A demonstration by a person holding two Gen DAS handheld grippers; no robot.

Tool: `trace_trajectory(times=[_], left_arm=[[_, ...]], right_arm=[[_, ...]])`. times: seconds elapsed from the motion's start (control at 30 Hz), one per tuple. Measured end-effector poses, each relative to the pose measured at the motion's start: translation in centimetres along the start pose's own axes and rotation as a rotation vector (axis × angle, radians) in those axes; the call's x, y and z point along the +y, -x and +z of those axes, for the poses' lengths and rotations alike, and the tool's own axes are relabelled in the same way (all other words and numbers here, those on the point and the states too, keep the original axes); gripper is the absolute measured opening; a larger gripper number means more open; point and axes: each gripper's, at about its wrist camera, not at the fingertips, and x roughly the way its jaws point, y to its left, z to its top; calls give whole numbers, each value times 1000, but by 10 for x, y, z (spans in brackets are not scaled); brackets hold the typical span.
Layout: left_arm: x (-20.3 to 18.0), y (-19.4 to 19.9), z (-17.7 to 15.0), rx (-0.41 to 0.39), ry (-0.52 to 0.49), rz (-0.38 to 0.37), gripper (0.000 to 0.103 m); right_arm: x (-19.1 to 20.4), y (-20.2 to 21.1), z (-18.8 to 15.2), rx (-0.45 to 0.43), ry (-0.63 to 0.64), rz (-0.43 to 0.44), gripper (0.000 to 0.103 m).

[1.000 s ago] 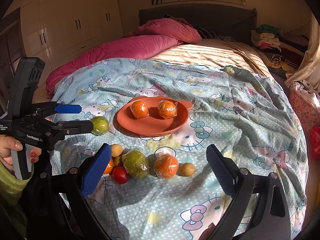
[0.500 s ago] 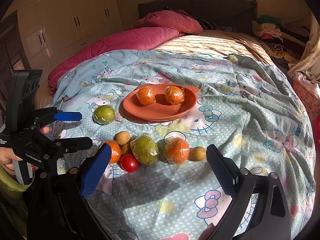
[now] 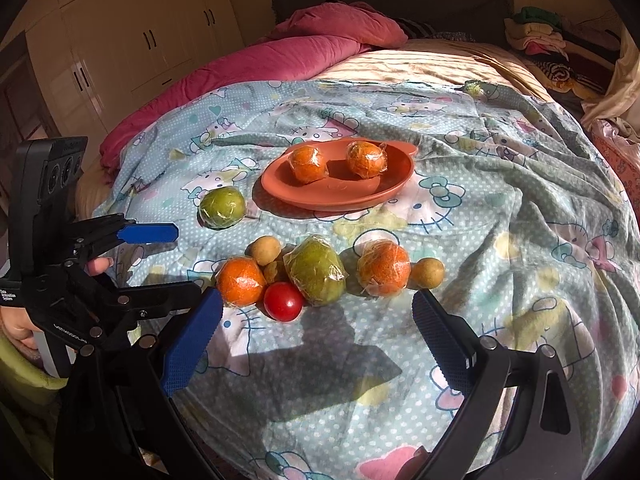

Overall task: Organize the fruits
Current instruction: 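Grasp the wrapped green pomelo with the right tool while the left tool grasps a large wrapped orange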

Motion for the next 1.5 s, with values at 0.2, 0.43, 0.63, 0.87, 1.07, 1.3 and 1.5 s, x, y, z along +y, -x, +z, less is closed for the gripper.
trace_trajectory(times=[0.2,0.43,0.63,0.87,1.07,1.3,1.5], left_arm=[[-3,-5,-2,9,-9,-20,85],[-4,-12,-3,20,-16,-46,70],[-6,-16,-3,20,-20,-66,62],[-8,-23,-3,30,-26,-87,51],[-6,-27,-3,37,-22,-99,47],[-6,-35,-2,53,-18,-117,40],[-5,-40,-1,62,-14,-116,38]], right_arm=[[-4,-9,-5,33,-61,18,94],[-9,-23,-8,69,-149,51,73],[-12,-33,-5,70,-238,95,57],[-16,-45,6,75,-283,103,51],[-23,-57,11,87,-301,89,51],[-22,-70,16,103,-291,73,50],[-18,-75,20,95,-252,53,46]])
